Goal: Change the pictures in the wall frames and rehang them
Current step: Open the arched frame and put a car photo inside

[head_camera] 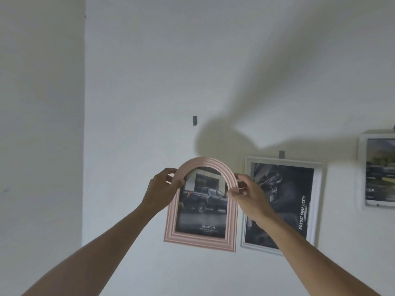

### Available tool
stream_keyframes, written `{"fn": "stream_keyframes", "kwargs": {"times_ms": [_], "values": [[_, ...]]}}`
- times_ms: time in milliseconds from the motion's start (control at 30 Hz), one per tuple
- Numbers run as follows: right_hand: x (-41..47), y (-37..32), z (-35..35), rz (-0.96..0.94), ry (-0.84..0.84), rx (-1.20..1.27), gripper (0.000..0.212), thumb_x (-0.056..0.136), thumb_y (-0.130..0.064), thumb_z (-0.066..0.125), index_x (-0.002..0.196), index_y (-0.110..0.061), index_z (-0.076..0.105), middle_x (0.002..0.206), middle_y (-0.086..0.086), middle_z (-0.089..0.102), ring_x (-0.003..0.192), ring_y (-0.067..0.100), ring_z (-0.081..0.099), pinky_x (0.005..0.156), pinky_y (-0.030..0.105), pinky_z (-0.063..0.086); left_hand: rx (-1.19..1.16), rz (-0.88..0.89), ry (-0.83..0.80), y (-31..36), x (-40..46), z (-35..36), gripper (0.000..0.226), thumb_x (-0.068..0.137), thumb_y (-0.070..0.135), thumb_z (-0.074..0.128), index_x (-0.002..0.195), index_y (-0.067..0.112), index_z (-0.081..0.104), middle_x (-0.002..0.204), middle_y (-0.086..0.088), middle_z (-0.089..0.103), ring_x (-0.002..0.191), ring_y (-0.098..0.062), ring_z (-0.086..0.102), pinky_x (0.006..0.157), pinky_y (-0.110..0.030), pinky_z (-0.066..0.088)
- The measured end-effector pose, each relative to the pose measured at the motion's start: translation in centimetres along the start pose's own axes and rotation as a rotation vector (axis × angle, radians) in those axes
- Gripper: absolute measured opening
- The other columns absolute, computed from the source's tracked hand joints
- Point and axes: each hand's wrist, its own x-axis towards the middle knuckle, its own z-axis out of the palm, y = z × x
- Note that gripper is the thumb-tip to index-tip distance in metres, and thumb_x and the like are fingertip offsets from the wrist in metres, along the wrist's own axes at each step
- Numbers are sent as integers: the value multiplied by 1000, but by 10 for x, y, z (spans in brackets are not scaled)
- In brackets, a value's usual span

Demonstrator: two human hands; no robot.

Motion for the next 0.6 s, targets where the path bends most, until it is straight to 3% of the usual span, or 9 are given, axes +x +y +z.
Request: {"fn": "stream_keyframes", "kwargs": {"times_ms": [167,367,600], "values": [[41,-31,28,-96,127,-31,47,91,-16,64,135,-24,50,97,-15,67,95,3,63,80,22,45,46,91,56,1,55,-27,19,89,35,65,107,34,61,84,13,67,78,-7,64,67,-25,50],[85,-51,46,-183,208,-97,49,91,-12,60,138,-21,47,104,-6,67,101,13,63,94,33,47,49,168,97,1,103,-45,28,89,31,64,117,28,64,86,8,67,75,-4,60,65,-22,44],[114,-53,48,-252,305,-207,55,94,-11,57,142,-31,42,116,-3,59,105,11,58,97,29,45,29,221,81,-3,135,-40,35,90,34,63,124,31,60,88,6,68,78,-5,62,67,-22,46]]}}
